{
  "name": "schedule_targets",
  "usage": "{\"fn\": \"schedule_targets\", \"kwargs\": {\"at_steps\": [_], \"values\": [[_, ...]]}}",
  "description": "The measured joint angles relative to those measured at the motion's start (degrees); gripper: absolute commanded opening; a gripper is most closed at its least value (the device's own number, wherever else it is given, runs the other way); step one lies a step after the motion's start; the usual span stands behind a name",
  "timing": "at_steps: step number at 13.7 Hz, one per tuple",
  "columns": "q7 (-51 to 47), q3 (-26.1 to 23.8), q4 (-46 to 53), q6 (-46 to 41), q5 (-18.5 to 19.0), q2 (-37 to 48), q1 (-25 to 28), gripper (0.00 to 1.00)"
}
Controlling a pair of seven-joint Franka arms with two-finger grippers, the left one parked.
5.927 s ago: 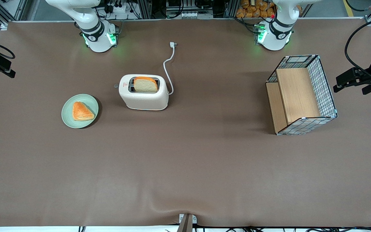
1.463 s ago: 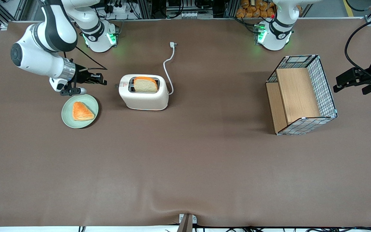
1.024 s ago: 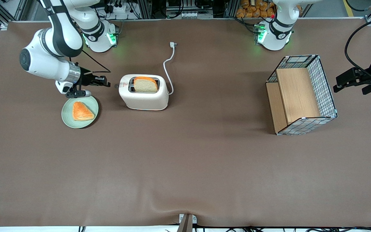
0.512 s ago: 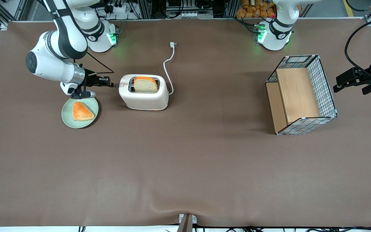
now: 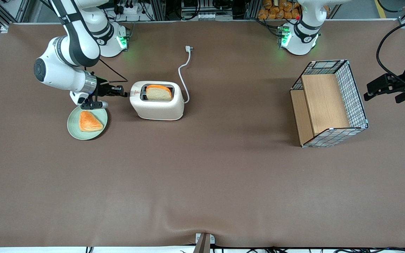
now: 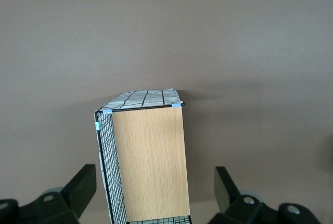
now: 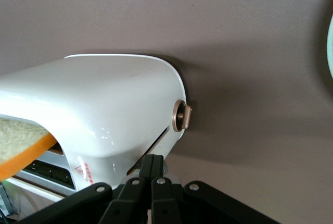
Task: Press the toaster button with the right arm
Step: 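Push the toaster lever down with the right gripper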
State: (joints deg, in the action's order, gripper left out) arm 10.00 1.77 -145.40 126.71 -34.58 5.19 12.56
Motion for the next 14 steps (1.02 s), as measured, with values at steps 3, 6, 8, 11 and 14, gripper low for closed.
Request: {"fn": "schedule_targets", "kwargs": {"at_steps": [3, 6, 8, 11, 14], "values": [[0.76, 0.01, 0.00, 0.50, -0.09, -0.51, 0.01, 0.00], [1.00, 0.01, -0.04, 1.45, -0.12, -1.79, 0.03, 0.00], [1.51, 0.01, -0.19, 1.93, -0.22, -2.26, 0.03, 0.00], [1.64, 0.01, -0.30, 2.26, -0.55, -2.52, 0.03, 0.00], [1.73, 0.00, -0.78, 3.29, -1.38, -2.80, 0.11, 0.00]]}}
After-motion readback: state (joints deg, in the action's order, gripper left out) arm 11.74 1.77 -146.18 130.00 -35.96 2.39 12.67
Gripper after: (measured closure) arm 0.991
